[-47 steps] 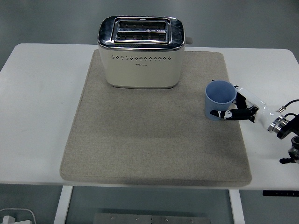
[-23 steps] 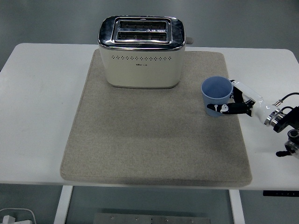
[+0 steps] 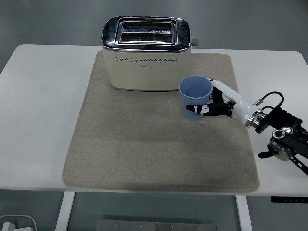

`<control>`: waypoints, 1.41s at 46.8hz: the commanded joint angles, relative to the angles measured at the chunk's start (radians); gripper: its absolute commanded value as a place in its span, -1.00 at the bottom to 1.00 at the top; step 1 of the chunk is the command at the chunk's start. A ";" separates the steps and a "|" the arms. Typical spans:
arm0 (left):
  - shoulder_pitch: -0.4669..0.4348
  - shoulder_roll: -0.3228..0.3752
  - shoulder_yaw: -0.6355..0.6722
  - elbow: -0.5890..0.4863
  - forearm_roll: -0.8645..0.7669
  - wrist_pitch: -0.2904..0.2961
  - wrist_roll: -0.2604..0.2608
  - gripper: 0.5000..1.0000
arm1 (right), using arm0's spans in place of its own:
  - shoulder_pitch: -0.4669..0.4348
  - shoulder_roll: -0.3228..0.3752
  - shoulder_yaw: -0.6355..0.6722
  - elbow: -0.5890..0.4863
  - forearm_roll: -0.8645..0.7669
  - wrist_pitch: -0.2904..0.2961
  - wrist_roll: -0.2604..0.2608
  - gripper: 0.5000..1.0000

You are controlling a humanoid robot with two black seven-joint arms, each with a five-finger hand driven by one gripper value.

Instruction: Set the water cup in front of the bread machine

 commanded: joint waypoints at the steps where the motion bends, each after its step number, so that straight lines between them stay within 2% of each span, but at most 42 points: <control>1: 0.000 0.000 0.000 0.000 0.000 0.001 0.000 1.00 | 0.024 0.055 -0.007 -0.016 0.000 -0.019 -0.006 -1.00; 28: 0.000 0.000 0.000 0.000 0.000 -0.001 0.000 1.00 | 0.071 0.304 -0.008 -0.207 -0.017 -0.022 0.002 -1.00; 44: 0.000 0.000 0.000 0.000 0.000 0.001 0.000 0.99 | 0.096 0.390 -0.002 -0.312 -0.017 -0.030 0.009 -1.00; 45: 0.000 0.000 0.000 0.000 0.000 -0.001 0.000 1.00 | 0.096 0.390 -0.002 -0.315 -0.017 -0.030 0.009 -0.91; 50: 0.000 0.000 0.000 0.000 0.000 0.001 0.000 0.99 | 0.096 0.390 -0.003 -0.324 -0.015 -0.028 0.009 0.18; 52: 0.000 0.000 0.000 0.000 0.000 -0.001 0.000 1.00 | 0.096 0.390 -0.007 -0.324 -0.015 -0.028 0.011 0.75; 66: 0.000 0.000 0.000 0.000 0.000 -0.001 0.000 1.00 | 0.091 0.388 -0.010 -0.324 -0.014 -0.027 0.031 0.76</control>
